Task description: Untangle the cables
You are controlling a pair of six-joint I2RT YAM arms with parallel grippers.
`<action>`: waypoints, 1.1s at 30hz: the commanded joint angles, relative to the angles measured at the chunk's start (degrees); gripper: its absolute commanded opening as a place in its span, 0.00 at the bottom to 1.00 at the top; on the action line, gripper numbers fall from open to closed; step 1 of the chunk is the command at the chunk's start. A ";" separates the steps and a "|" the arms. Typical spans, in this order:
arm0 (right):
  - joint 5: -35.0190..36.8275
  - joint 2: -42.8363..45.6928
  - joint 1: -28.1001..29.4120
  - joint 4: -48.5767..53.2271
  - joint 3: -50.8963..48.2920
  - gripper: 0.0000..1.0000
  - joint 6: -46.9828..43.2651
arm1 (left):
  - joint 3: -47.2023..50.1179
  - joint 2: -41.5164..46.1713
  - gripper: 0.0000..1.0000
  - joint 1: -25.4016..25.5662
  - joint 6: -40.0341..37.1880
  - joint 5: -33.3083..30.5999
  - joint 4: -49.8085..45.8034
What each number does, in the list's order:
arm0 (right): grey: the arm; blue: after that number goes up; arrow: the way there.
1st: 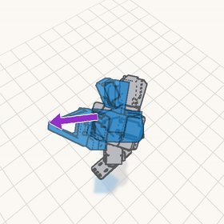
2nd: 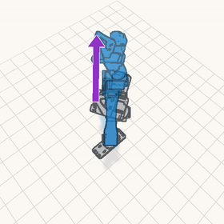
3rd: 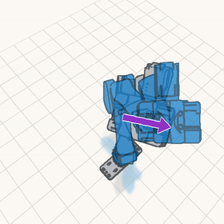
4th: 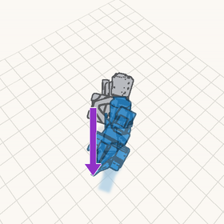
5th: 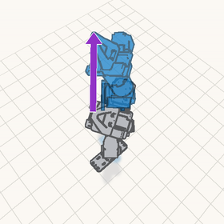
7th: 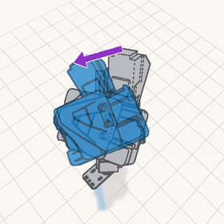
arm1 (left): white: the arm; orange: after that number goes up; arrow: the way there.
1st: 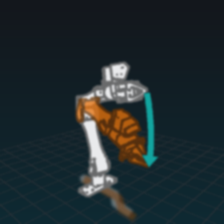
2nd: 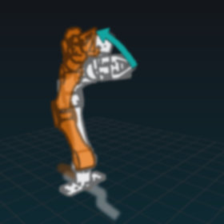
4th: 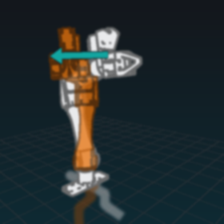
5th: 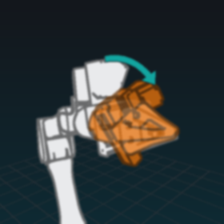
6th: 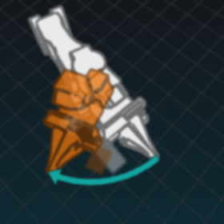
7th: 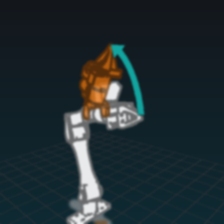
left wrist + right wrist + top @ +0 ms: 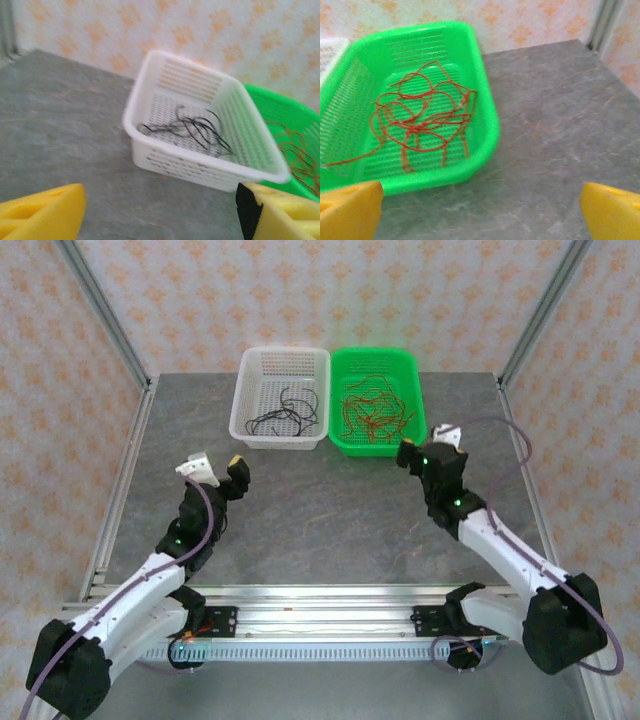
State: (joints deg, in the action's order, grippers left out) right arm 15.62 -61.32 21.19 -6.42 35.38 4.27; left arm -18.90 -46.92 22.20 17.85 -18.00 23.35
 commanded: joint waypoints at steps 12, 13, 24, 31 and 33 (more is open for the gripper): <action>-0.91 -4.29 -9.34 -56.95 -30.04 1.00 -4.19 | 17.79 -26.23 0.94 -9.70 -20.35 -16.80 71.02; -2.81 -5.90 -10.48 -62.68 -32.07 1.00 -3.87 | 17.55 -26.93 0.96 -11.55 -19.01 -13.86 70.90; -11.44 -17.40 -13.52 -76.41 -32.62 1.00 -11.57 | 18.27 -22.82 1.00 -15.68 -12.65 -7.28 54.14; -22.05 -24.19 -18.40 -72.50 -27.65 1.00 -10.09 | 17.35 -44.48 1.00 -18.74 -18.39 5.79 78.41; -22.46 -24.76 -19.71 -69.55 -25.19 1.00 -8.59 | 13.35 -41.41 1.00 -19.09 -17.32 6.72 66.49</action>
State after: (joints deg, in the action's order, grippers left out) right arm -2.72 -85.78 3.03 -76.40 6.79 -5.56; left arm -1.32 -90.63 3.92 0.99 -18.09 87.46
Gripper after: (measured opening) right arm 0.999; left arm 0.995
